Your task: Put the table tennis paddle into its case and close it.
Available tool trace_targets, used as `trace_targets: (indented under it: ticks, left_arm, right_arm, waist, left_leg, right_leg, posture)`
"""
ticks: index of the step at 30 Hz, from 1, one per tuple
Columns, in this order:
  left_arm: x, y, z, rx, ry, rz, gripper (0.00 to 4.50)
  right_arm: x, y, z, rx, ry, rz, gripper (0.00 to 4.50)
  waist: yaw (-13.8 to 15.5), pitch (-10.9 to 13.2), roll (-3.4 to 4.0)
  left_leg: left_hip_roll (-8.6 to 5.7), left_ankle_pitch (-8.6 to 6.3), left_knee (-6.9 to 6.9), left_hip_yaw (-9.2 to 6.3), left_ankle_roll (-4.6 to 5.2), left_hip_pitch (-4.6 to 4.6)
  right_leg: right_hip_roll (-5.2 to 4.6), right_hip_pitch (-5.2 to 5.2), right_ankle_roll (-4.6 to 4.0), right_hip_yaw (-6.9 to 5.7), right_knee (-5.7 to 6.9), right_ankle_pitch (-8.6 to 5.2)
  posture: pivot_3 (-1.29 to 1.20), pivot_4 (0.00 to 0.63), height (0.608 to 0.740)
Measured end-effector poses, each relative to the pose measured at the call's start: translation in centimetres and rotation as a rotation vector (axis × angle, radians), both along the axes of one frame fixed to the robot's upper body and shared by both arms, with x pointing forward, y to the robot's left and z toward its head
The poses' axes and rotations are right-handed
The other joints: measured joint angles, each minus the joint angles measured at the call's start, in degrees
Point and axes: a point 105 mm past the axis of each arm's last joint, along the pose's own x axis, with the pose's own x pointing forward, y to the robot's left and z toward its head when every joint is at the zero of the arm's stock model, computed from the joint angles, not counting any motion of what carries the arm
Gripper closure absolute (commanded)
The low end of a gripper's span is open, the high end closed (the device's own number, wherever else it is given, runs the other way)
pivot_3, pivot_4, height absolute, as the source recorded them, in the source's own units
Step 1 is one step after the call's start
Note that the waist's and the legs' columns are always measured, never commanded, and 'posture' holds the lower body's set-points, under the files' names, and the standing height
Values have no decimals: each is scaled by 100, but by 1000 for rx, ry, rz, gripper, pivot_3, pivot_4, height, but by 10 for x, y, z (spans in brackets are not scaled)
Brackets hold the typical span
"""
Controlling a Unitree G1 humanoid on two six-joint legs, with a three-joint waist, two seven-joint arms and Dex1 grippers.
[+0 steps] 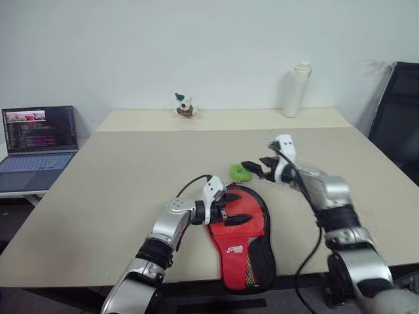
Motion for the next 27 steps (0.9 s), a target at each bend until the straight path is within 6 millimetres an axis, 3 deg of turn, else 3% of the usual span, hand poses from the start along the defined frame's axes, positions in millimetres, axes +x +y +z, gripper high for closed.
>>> trace_targets:
  ticks: [9,17,20,27]
  left_arm:
    - [-1,2,0,1,-11,4,0]
    - [-4,4,-1,2,-21,19,0]
    - [-4,4,-1,3,-17,23,0]
    - [-2,2,-3,7,-29,34,0]
  right_arm:
    - [27,7,-32,-85,29,-130,114]
    - [24,6,-67,-154,101,-219,114]
    - [24,9,-66,-145,100,-231,682]
    - [24,18,-65,-148,96,-223,3149]
  waist:
    - [9,0,0]
    - [-3,0,1]
    - [-3,0,2]
    - [-2,0,2]
  left_leg:
    - [-4,0,-3,-2,0,-1]
    - [-1,0,-3,-9,0,3]
    - [-1,0,-3,-10,0,4]
    - [-2,0,-2,-11,-1,4]
  right_leg:
    - [-12,0,-2,1,0,2]
    - [-12,-1,-3,4,6,2]
    - [-12,0,-3,4,6,2]
    - [-12,2,-3,3,7,2]
  posture:
    - [0,150,740]
    - [0,150,740]
    - [0,150,740]
    - [0,150,740]
